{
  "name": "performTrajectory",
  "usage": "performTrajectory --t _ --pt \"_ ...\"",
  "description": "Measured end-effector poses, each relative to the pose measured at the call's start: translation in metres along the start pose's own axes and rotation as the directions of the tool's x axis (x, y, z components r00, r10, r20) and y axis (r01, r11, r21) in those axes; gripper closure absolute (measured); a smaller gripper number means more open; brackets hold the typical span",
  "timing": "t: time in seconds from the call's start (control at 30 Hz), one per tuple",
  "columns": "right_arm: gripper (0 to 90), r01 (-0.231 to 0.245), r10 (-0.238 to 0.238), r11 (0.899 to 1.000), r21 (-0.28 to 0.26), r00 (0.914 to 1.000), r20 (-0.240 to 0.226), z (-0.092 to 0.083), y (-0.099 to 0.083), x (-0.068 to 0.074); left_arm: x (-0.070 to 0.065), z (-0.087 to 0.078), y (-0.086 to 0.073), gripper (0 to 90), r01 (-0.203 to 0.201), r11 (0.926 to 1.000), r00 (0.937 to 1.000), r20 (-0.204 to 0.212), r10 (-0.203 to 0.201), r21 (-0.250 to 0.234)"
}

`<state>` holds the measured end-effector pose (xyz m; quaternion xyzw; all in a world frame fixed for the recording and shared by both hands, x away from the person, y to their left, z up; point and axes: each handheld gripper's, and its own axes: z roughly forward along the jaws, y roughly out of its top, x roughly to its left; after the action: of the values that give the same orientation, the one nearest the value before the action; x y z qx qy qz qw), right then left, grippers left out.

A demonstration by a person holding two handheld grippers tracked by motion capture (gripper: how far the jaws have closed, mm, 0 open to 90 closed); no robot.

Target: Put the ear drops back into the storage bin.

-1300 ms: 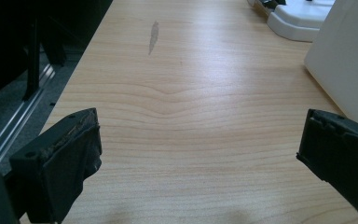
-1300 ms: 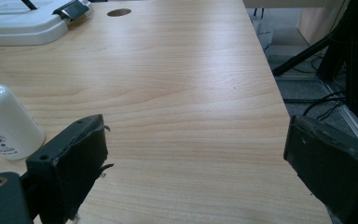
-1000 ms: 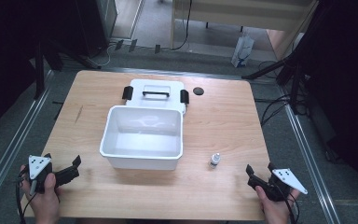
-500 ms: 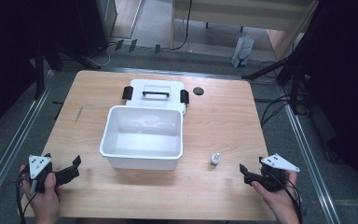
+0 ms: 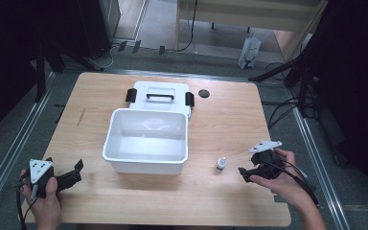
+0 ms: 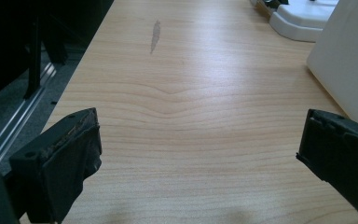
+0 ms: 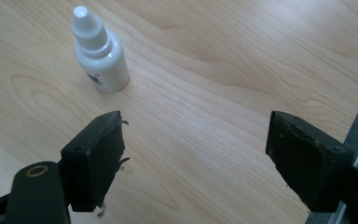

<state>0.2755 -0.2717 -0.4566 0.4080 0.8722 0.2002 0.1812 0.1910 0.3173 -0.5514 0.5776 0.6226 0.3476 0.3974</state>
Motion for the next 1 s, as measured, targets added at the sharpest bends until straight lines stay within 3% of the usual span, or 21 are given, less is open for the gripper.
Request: performTrajectory --t 0.07,0.17,0.23,0.33,0.43,0.53,0.67,0.73,0.77,0.9,1.0 --pt "20.0 0.055 -0.054 0.996 0.068 0.9985 -0.011 0.001 0.014 0.002 0.0 0.0 0.0 0.1 0.002 1.0 1.0 0.001 -0.002 0.0" --pt "21.0 0.101 -0.099 0.99 0.103 0.9946 -0.031 0.001 0.025 0.003 0.0 0.0 0.0 0.1 0.002 1.0 1.0 0.001 -0.002 0.0" --pt "21.3 0.162 -0.158 0.976 0.145 0.9866 -0.042 0.001 0.034 0.006 0.0 0.0 0.0 0.1 0.003 1.0 1.0 0.001 -0.003 0.003" --pt "22.8 0.262 -0.255 0.944 0.2 0.9652 -0.059 -0.001 0.046 0.009 0.001 0.001 0.0 0.1 0.004 1.0 1.0 0.001 -0.004 0.003" --pt "32.8 0.332 -0.309 0.92 0.209 0.9412 -0.137 -0.002 0.057 0.01 0.001 0.0 0.0 0.1 0.008 1.0 1.0 0.004 -0.008 0.006" --pt "39.4 0.397 -0.356 0.886 0.239 0.9135 -0.197 -0.003 0.067 0.011 0.001 0.0 0.0 0.1 0.009 0.9999 0.9999 0.007 -0.009 0.008" --pt "47.5 0.437 -0.381 0.856 0.277 0.8943 -0.234 -0.002 0.081 0.016 0.001 0.001 0.001 0.1 0.009 0.9999 0.9999 0.005 -0.009 0.007" --pt "50.2 0.445 -0.382 0.846 0.294 0.8899 -0.249 -0.001 0.087 0.018 0.001 0.001 0.001 0.1 0.011 0.9999 0.9999 0.007 -0.011 0.006" --pt "51.1 0.441 -0.374 0.843 0.31 0.8925 -0.252 0.0 0.091 0.02 0.001 0.001 0.001 0.1 0.011 0.9999 0.9999 0.008 -0.011 0.006" --pt "52.7 0.443 -0.376 0.835 0.327 0.8922 -0.251 0.006 0.099 0.026 0.002 0.001 0.001 0.1 0.012 0.9999 0.9999 0.008 -0.012 0.007" --pt "56.9 0.445 -0.362 0.83 0.338 0.8888 -0.281 0.012 0.104 0.032 0.002 0.001 0.001 0.1 0.012 0.9999 0.9999 0.008 -0.012 0.008"
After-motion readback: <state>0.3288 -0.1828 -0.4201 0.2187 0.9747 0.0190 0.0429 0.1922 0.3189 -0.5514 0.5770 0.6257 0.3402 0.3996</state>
